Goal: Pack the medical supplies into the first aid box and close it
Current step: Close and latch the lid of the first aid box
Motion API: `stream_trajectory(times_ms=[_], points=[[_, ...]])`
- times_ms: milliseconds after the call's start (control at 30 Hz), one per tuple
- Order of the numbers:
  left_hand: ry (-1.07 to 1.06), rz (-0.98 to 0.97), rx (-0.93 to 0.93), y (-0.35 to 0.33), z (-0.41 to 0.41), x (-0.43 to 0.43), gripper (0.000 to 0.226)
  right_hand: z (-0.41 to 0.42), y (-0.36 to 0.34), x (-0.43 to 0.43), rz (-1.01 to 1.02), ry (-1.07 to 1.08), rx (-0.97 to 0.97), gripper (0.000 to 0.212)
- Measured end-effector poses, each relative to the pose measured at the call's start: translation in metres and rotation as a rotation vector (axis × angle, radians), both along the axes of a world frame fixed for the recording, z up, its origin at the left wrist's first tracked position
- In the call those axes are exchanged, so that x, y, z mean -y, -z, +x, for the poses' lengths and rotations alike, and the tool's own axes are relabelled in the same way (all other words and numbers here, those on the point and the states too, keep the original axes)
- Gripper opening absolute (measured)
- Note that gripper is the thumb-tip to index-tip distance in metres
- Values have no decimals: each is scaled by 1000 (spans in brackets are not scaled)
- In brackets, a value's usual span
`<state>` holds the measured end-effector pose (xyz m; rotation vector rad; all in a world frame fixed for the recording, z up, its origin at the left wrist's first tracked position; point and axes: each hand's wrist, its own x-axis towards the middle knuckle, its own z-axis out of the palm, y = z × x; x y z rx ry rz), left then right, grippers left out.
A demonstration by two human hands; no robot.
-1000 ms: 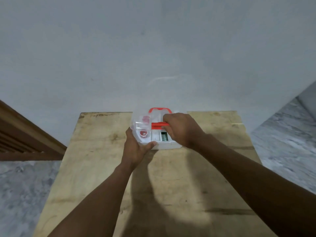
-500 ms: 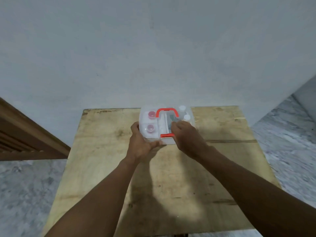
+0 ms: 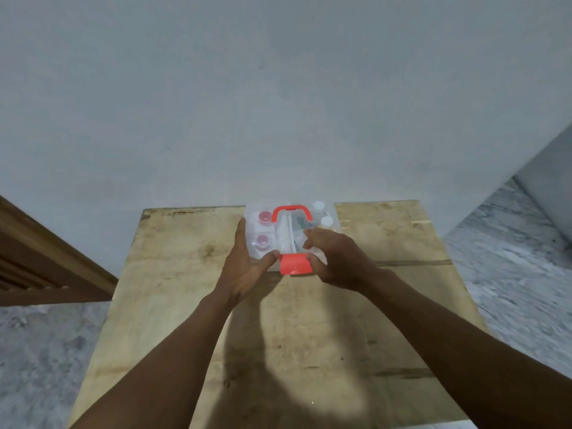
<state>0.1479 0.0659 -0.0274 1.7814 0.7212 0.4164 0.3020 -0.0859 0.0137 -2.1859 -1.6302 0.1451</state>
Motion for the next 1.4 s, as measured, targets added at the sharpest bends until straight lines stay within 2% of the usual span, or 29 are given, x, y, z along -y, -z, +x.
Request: stream_trajectory(times_ms=[133, 200, 267, 333, 433, 633, 767, 1400], points=[[-5, 106, -10, -3, -1, -1, 78, 7, 9, 2, 193, 238, -76, 50], [-18, 142, -17, -1, -2, -3, 75, 13, 18, 3, 145, 350, -178, 67], [-31, 156, -38, 7, -1, -6, 84, 19, 31, 4, 62, 357, -233, 82], [-60, 161, -53, 13, -1, -4, 88, 20, 43, 4, 22, 373, -228, 97], [-83, 206, -32, 7, -1, 3, 86, 14, 52, 6, 28, 386, -161, 106], [-59, 248, -5, 9, 4, 10, 100, 13, 73, 1, 109, 356, -106, 112], [-61, 271, -19, 19, 5, 6, 106, 6, 79, -4, 198, 408, -68, 107], [-193, 320, -33, 46, 17, 9, 111, 11, 98, -11, 349, 412, 34, 100]])
